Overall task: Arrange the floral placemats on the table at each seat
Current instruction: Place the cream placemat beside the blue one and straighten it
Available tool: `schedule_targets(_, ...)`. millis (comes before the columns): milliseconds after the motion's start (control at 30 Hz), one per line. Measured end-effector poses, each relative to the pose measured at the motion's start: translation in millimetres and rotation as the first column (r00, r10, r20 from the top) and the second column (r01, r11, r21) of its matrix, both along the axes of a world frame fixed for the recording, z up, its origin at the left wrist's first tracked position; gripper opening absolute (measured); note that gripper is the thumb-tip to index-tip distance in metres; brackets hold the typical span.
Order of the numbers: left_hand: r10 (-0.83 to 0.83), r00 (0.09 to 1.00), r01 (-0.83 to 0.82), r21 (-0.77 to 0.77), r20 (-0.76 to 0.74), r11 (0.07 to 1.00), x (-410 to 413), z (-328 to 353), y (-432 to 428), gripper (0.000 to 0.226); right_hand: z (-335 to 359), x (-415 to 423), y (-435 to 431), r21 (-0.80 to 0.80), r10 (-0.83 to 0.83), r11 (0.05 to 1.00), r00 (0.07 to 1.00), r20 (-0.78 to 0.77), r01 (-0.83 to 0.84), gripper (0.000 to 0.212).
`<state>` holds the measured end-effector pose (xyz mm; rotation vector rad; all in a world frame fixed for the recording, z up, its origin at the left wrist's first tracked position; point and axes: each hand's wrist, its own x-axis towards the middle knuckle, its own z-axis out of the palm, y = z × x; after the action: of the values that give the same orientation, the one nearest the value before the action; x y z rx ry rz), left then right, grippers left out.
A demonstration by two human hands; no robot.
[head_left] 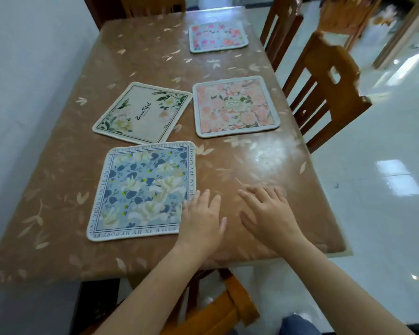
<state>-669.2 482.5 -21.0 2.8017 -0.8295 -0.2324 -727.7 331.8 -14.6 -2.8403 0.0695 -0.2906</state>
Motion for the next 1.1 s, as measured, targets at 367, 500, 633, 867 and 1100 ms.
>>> schedule_targets(367, -0.155, 0.988, 0.155, -0.094, 0.010, 0.983, -78.8, 34.1, -231.4, 0.053, 29.3, -95.1, -212.0, 0.034, -0.214, 0.977, 0.974, 0.069, 0.212, 0.038)
schedule_targets(500, -0.136, 0.990, 0.130, -0.175, -0.022, 0.976, -97.2, 39.3, -301.8, 0.051, 33.6, -114.7, -279.5, 0.033, -0.257, 0.966, 0.965, 0.047, 0.255, 0.039)
schedule_targets(633, -0.115, 0.993, 0.112, -0.196, -0.006, 0.974, -96.7, 36.3, -343.4, 0.050, 37.2, -113.1, -322.1, 0.054, -0.261, 0.965, 0.963, 0.067, 0.258, 0.039)
schedule_targets(867, -0.101, 0.991, 0.120, -0.281, 0.083, 0.952, -52.8, 40.8, -408.4, 0.046, 38.4, -74.5, -380.4, 0.072, -0.273, 0.961, 0.957, 0.101, 0.267, 0.039)
schedule_targets(1100, 0.011, 0.999, 0.004, -0.287, 0.051, 0.958, -7.8, 42.9, -452.2, 0.048, 37.6, -17.8, -433.3, 0.074, -0.171, 0.984, 0.977, 0.128, 0.162, 0.039)
